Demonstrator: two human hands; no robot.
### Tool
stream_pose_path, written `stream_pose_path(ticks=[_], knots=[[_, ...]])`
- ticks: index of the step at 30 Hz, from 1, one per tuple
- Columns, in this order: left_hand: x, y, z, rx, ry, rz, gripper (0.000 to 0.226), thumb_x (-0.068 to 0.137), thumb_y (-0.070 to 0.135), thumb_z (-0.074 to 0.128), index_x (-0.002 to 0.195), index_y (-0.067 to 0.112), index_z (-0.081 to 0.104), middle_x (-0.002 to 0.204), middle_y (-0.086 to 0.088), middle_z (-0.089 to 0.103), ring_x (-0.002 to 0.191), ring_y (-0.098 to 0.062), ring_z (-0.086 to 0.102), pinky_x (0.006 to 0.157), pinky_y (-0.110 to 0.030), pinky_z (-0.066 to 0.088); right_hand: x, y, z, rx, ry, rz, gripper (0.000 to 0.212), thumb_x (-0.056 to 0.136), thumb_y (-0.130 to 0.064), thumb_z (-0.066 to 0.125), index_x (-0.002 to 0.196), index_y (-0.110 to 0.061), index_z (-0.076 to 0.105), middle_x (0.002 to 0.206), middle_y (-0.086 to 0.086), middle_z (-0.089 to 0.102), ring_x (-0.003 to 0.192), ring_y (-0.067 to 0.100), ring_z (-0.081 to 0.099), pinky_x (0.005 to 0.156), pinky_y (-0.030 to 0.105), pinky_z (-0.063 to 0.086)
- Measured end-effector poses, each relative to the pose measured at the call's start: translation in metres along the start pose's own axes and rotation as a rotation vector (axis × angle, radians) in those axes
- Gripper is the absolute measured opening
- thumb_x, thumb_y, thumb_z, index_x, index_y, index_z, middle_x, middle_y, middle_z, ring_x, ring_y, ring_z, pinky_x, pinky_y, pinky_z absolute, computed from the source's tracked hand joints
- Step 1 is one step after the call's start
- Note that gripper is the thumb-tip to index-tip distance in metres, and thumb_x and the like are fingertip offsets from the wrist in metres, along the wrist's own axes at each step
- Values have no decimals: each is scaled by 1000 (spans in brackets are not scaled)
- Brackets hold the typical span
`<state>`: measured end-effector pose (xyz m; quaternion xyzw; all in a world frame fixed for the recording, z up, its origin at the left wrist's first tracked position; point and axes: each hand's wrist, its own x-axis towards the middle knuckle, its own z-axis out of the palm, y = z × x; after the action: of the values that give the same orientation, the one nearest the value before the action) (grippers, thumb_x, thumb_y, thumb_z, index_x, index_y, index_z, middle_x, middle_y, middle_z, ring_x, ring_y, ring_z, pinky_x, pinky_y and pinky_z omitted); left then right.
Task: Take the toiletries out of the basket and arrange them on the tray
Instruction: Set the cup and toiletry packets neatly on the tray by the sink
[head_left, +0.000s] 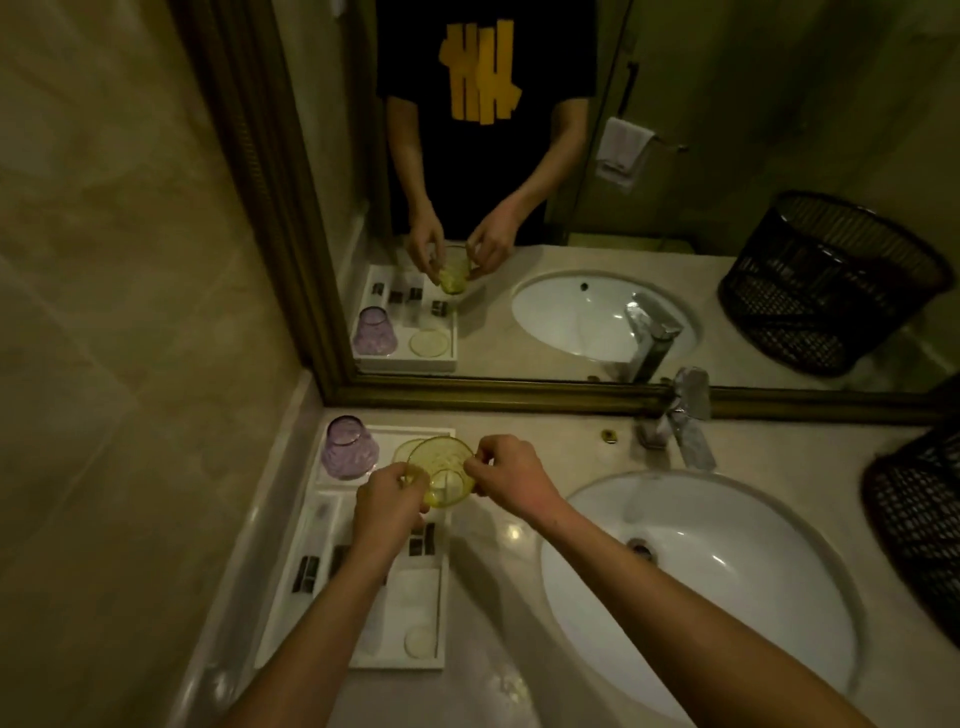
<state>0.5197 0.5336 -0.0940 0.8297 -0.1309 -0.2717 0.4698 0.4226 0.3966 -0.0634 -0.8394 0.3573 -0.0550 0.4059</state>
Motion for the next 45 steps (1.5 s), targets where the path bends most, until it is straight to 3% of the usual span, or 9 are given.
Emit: stream_pose_path(ticks=[6,9,12,15,17,23,26,32,45], knots=[[-4,9,7,30,-20,23,23,96,15,55,111,8,71,83,-21,74,66,-32,70,53,-26,50,-3,20,-5,70,5,-8,21,88,-22,66,80,-2,69,74,9,76,72,20,77,78,51,64],[-6,8,6,42,-5,22,26,97,12,52,114,8,70,86,-21,74,68,-34,71,52,-26,49,-1,29,-4,266,-68,34,32,93,-40,66,89,-9,71,82,4,76,69,8,77,76,42,67],[-7,6,0,29,10,35,28,97,9,51,118,9,69,98,-19,74,64,-28,71,44,-20,47,5,35,-5,556,-213,287,56,93,-64,59,113,-12,67,106,12,75,85,24,80,78,39,67],[-8,3,-5,-8,0,81,27,96,6,53,115,9,71,96,-19,73,62,-21,67,41,-12,46,11,35,-3,706,-507,560,76,87,-75,57,126,-10,61,105,18,78,90,31,79,73,38,65],[-8,-1,-7,-21,-19,124,25,96,6,55,114,10,72,98,-17,73,70,-19,66,44,-10,46,15,31,2,750,-642,590,82,82,-78,60,131,-12,61,105,17,79,89,28,78,69,34,63],[-9,-20,-21,-140,-96,118,44,87,10,71,124,31,62,102,-3,73,92,-17,70,69,-24,55,35,27,8,663,-557,347,66,79,-62,78,124,-13,72,121,19,73,102,26,73,90,40,63],[-13,-38,-30,9,-43,79,52,82,9,76,130,21,60,108,-8,70,100,-23,67,84,-33,55,47,13,9,458,-372,130,53,87,-46,77,126,-13,65,122,14,69,105,25,71,93,45,63],[-36,-81,-34,453,15,180,48,90,12,65,137,13,56,137,-11,60,125,-27,56,105,-35,43,69,-15,33,-163,-65,-259,68,78,-25,87,136,-10,56,132,11,66,119,29,62,96,40,52],[-39,-111,-26,551,-36,297,54,86,6,65,138,12,54,142,-8,56,132,-24,50,110,-29,37,89,-17,65,-321,-83,-295,68,78,-15,84,138,-8,52,137,18,60,121,37,61,95,41,51]])
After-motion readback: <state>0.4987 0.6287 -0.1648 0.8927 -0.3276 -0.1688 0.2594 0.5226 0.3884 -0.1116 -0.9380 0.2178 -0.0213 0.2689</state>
